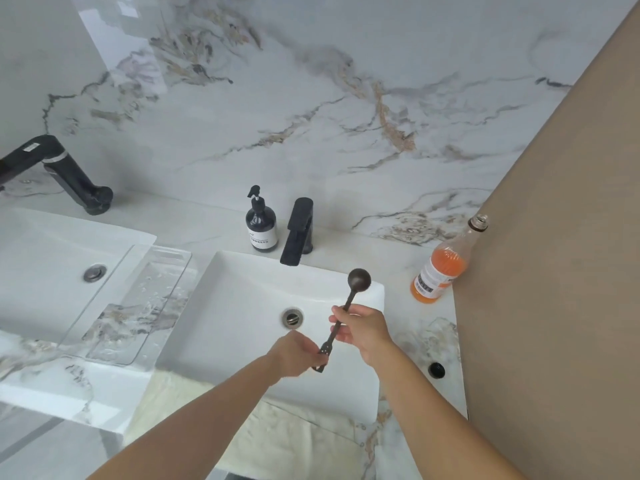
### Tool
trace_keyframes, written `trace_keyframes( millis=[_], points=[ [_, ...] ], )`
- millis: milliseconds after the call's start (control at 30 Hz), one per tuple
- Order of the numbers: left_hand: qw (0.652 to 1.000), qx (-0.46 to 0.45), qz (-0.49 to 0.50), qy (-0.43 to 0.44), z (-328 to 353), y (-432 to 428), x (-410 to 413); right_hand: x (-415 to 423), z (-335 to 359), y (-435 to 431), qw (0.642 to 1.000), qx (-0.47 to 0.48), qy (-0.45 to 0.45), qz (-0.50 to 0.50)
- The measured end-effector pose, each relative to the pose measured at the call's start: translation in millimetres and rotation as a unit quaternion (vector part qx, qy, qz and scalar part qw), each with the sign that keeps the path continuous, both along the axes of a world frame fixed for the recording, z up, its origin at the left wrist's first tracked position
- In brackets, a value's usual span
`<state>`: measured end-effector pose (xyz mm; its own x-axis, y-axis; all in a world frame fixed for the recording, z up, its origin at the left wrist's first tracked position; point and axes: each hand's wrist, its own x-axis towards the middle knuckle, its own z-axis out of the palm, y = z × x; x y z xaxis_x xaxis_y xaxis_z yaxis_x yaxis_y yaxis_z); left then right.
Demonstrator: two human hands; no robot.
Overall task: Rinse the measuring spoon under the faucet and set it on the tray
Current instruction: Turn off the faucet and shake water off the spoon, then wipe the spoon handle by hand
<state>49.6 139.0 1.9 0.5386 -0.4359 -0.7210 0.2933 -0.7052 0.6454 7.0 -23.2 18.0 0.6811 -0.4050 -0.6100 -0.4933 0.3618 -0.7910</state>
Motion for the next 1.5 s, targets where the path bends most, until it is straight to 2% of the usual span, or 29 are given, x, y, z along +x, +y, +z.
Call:
trace_keyframes(
  millis=[67, 133, 267, 400, 567, 700, 900, 1000, 1067, 1167, 1233, 1367, 1500],
  points=[
    [1.0, 0.01, 0.012, -0.011, -2.5, -2.0, -3.4, -3.9, -2.7, -2.4, 1.0, -0.011, -0.002, 0.008],
    [0.999, -0.02, 0.04, 0.002, -4.5, -3.5, -7.5, -9.2, -7.1, -6.3, 1.0, 0.008, -0.006, 0.009],
    [0.972, -0.156, 0.129, 0.123, -5.6, 2.5, -16.2, -21.6, -12.9, -13.8, 0.997, 0.026, 0.039, 0.057],
    [0.975, -0.139, 0.129, 0.116, -9.9, 4.8, -23.6, -28.9, -18.2, -16.8, 0.994, 0.03, 0.092, 0.044],
    [0.973, -0.122, 0.162, 0.108, -16.2, 13.7, -23.3, -29.1, -18.9, -15.0, 0.986, 0.08, 0.103, 0.099],
    [0.976, -0.103, 0.165, 0.102, -14.8, 23.5, -19.2, -30.9, -22.7, -14.3, 0.986, 0.095, 0.105, 0.093],
    [0.987, -0.075, 0.072, 0.123, -7.1, 35.6, -20.9, -25.2, -22.4, 9.5, 0.987, 0.111, 0.04, 0.106],
    [0.98, -0.086, 0.102, 0.145, -4.0, 40.8, -19.6, -21.3, -18.7, 21.1, 0.991, 0.071, 0.013, 0.111],
    [0.982, -0.084, 0.124, 0.11, -3.5, 43.5, -16.2, -18.5, -17.1, 27.2, 0.991, 0.055, 0.001, 0.118],
    [0.995, 0.024, 0.092, -0.042, -4.6, 44.8, -9.2, -13.1, -15.3, 35.6, 0.991, 0.007, 0.027, 0.13],
    [0.995, 0.049, 0.065, -0.056, -2.6, 48.4, -6.6, -9.8, -17.7, 41.2, 0.993, -0.011, 0.052, 0.102],
    [0.998, 0.01, 0.043, -0.047, 2.2, 56.5, -3.6, -1.2, -26.6, 55.4, 0.997, -0.037, 0.042, 0.057],
    [0.99, 0.056, -0.011, -0.132, 2.3, 64.7, 6.8, 4.8, -28.8, 73.6, 0.995, -0.057, 0.045, 0.064]
  ],
)
